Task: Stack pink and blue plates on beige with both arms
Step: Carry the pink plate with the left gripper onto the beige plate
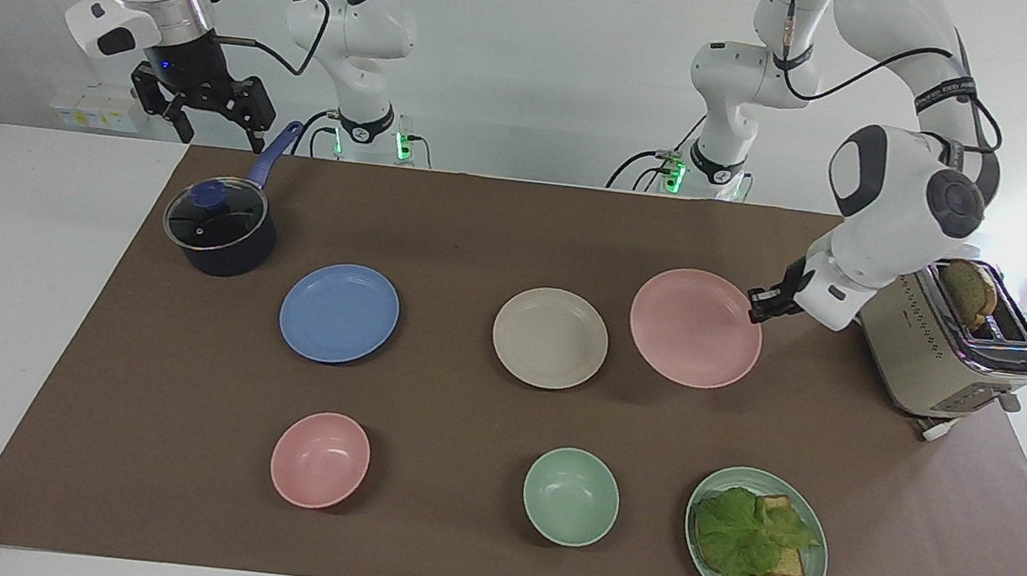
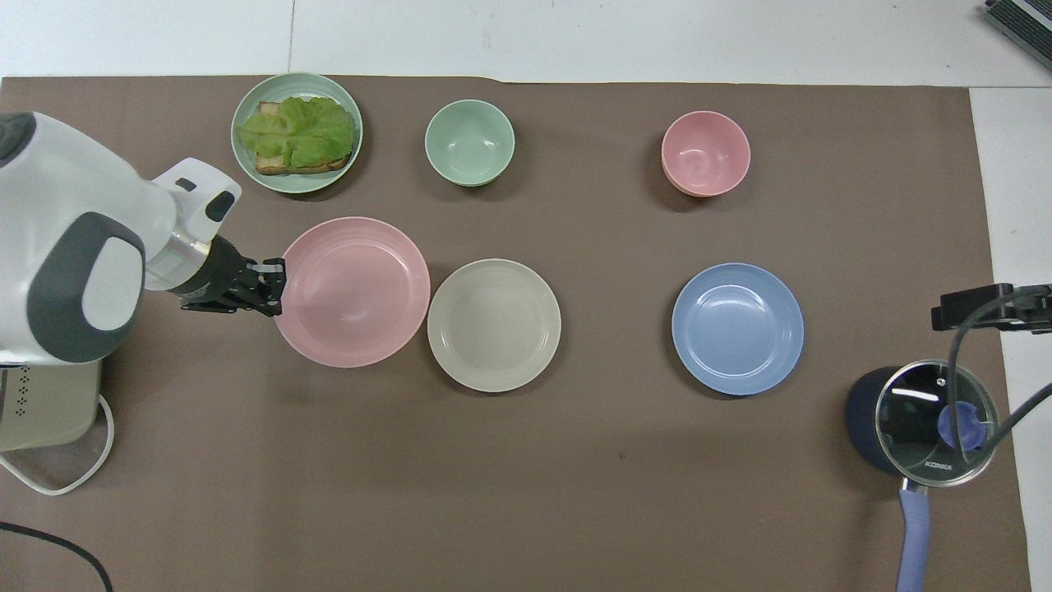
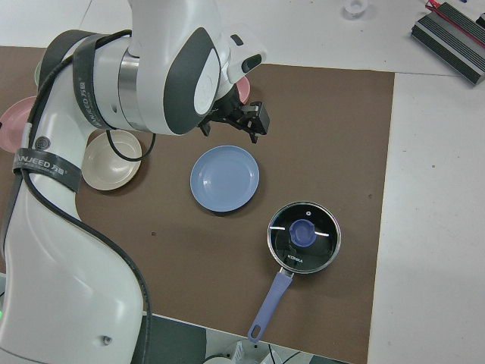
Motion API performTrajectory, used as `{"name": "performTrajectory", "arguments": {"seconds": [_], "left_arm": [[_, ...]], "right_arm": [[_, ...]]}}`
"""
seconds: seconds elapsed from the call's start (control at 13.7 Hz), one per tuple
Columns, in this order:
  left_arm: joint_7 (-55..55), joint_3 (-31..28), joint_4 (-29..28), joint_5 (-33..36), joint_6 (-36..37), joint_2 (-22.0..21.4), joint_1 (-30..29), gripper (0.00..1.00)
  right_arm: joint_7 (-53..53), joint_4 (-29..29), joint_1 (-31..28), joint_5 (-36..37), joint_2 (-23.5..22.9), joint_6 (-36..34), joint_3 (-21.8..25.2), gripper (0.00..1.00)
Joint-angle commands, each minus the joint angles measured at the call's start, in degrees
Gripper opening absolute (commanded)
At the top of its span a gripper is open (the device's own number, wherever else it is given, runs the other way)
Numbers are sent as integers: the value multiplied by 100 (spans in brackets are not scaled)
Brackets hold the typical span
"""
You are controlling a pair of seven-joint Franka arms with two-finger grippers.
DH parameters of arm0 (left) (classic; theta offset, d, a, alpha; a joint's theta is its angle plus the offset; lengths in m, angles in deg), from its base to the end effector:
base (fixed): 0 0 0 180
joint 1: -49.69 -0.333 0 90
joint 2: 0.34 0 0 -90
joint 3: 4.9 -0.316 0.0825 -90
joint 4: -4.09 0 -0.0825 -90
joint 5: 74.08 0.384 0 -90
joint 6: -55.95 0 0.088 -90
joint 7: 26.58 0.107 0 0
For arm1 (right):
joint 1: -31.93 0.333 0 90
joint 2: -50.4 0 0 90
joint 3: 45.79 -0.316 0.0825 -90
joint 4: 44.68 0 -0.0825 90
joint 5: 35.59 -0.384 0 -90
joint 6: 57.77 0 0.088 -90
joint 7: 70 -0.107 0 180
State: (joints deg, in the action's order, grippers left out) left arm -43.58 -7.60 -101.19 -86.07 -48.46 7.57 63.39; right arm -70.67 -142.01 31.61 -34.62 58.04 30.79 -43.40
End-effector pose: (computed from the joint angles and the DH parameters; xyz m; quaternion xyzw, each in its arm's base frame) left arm 0.5679 -0.1287 0.4417 0.9888 0.0855 -0.0968 0.0744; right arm 0.5085 -0.0274 0.6330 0.9995 -0.0294 -0.0100 0.0055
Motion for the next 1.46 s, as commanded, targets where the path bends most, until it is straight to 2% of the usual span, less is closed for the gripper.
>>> {"name": "performTrajectory", "arguments": {"seconds": [0.0,0.29,0.66,1.17,1.24,1.32,1.39], "left_arm": [[-627,-90,-352,-225,-657,-87,658,0],[-1068,-90,-800,-559,-1632,-61,1388,0],[-1175,-90,-1380,-559,-2635,176,1618,0],[-1122,-90,-1381,-559,-2786,457,1785,0],[-1087,-90,-1338,-550,-2786,484,1776,29],[-1017,-90,-1320,-550,-2769,493,1776,99],[-981,-108,-1320,-550,-2760,493,1776,100]], "right_arm": [[129,-172,-65,17,141,65,-28,100],[129,-172,-74,0,141,74,-19,100],[129,-172,-74,0,141,65,-19,100],[129,-190,-126,-18,149,65,-19,100],[129,-199,-126,-18,149,65,-19,100],[129,-208,-126,-18,149,65,-19,100],[129,-208,-126,-27,149,65,-19,100]]}}
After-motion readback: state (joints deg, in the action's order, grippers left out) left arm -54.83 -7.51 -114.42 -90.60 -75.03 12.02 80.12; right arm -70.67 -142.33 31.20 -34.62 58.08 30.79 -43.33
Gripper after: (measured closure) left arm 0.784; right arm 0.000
